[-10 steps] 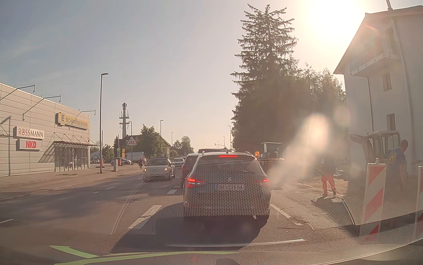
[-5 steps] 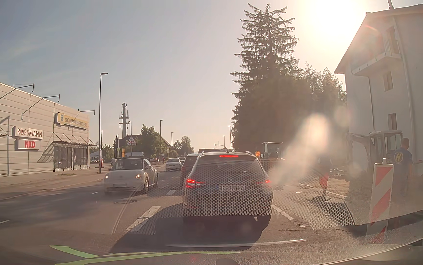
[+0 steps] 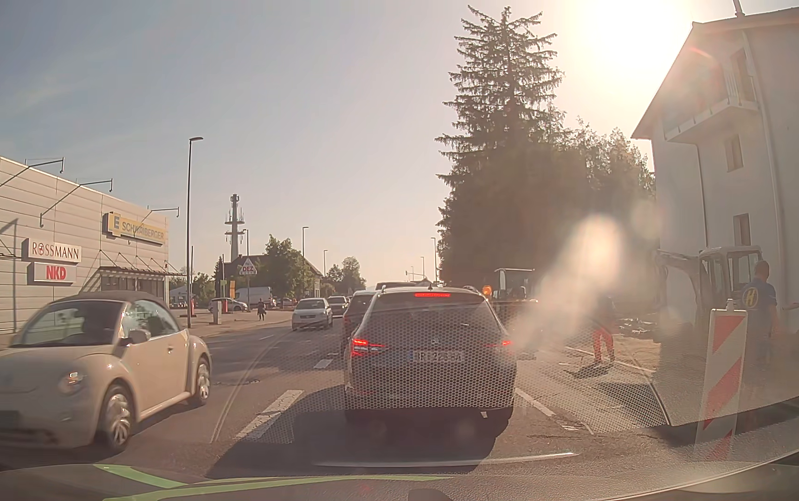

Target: Follow the waypoints while adhering to traffic rules and regulations

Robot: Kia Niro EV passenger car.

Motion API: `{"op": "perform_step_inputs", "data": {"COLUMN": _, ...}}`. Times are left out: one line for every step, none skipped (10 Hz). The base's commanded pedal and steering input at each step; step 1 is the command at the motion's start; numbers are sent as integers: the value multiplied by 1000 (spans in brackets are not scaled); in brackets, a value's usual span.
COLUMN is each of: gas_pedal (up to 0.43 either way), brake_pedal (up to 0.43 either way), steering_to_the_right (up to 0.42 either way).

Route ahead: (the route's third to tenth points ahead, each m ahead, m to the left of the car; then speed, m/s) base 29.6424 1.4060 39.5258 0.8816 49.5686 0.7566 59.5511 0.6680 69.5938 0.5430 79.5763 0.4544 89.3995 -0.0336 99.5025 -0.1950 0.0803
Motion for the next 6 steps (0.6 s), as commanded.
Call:
{"op": "perform_step_inputs", "data": {"gas_pedal": 0, "brake_pedal": 189, "steering_to_the_right": 1}}
{"op": "perform_step_inputs", "data": {"gas_pedal": 0, "brake_pedal": 220, "steering_to_the_right": 1}}
{"op": "perform_step_inputs", "data": {"gas_pedal": 0, "brake_pedal": 244, "steering_to_the_right": 1}}
{"op": "perform_step_inputs", "data": {"gas_pedal": 0, "brake_pedal": 268, "steering_to_the_right": 1}}
{"op": "perform_step_inputs", "data": {"gas_pedal": 0, "brake_pedal": 274, "steering_to_the_right": 1}}
{"op": "perform_step_inputs", "data": {"gas_pedal": 0, "brake_pedal": 274, "steering_to_the_right": 1}}
